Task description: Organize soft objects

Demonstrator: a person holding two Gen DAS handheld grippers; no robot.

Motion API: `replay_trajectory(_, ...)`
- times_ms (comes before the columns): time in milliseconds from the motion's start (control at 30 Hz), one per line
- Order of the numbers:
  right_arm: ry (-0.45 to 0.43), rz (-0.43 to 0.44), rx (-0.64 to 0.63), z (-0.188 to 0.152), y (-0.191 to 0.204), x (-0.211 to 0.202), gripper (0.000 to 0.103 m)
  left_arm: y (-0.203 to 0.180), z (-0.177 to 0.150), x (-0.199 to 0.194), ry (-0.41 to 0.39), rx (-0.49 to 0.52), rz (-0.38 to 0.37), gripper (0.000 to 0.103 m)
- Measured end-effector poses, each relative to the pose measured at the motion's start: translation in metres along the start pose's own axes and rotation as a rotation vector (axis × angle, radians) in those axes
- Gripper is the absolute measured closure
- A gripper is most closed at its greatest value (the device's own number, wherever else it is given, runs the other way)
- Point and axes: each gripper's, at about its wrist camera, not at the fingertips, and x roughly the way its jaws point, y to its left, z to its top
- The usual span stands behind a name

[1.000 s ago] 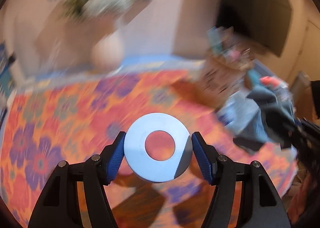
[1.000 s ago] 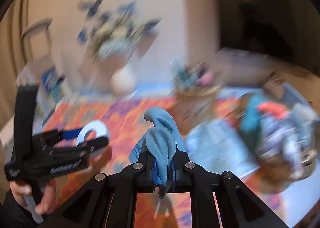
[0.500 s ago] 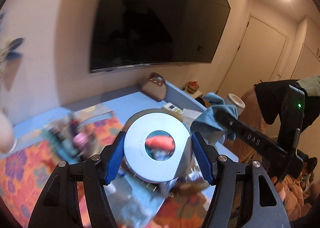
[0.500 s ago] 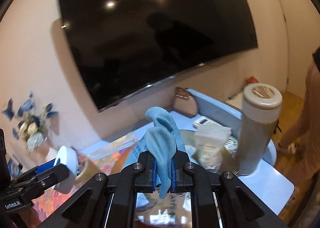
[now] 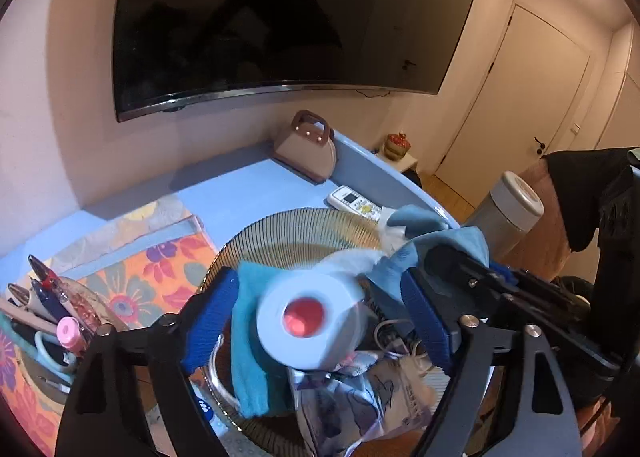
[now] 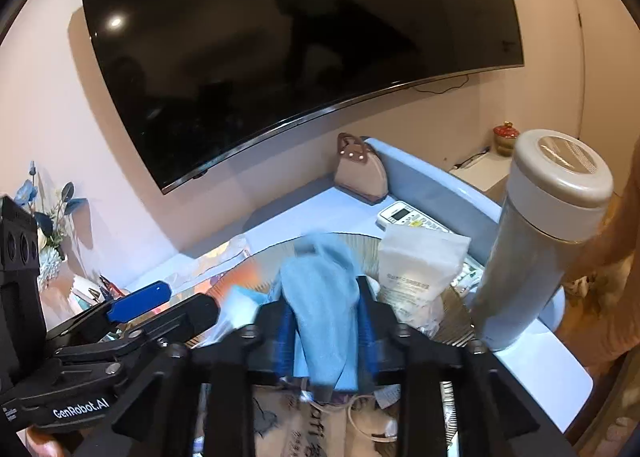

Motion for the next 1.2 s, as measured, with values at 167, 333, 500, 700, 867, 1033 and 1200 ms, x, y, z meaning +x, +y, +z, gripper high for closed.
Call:
replay_trajectory(167,-0.072,0.011,0.043,-0.007,-0.015,-0.026,0.046,0.009,-0.007,-0.022,-0.011,-0.013,-0.029,0.020)
replay_trajectory(333,-0.072,0.042,0.087,-0.016,-0.016,-0.045,0.046,0.009,-0.019,-0.060,-0.039,0.021,-0.026,0.020)
replay_trajectory(500,-0.068,0.098,0.043,-0.029,0.016,-0.061,0.046,0.013,-0.031,-0.112,-0.098,0.050,0.034,0.020)
replay_trajectory(700,-0.082,0.201,-0.080,-0.051,0.093,-0.091,0.043,0.035,-0.053,-0.214,-0.190,0.120,0.195,0.020)
replay_trajectory(867,-0.072,0.310,-0.192,-0.079,0.173,-0.105,0.042,0.075,-0.078,-0.322,-0.287,0.080,0.422,0.013)
replay_trajectory(1033,-0.052,0.397,-0.339,-0.133,0.261,-0.105,0.032,0.134,-0.126,-0.392,-0.344,-0.076,0.571,0.011)
replay_trajectory(1200,0.001,0.420,-0.447,-0.183,0.325,-0.084,0.025,0.190,-0.176,-0.385,-0.326,-0.221,0.637,0.002)
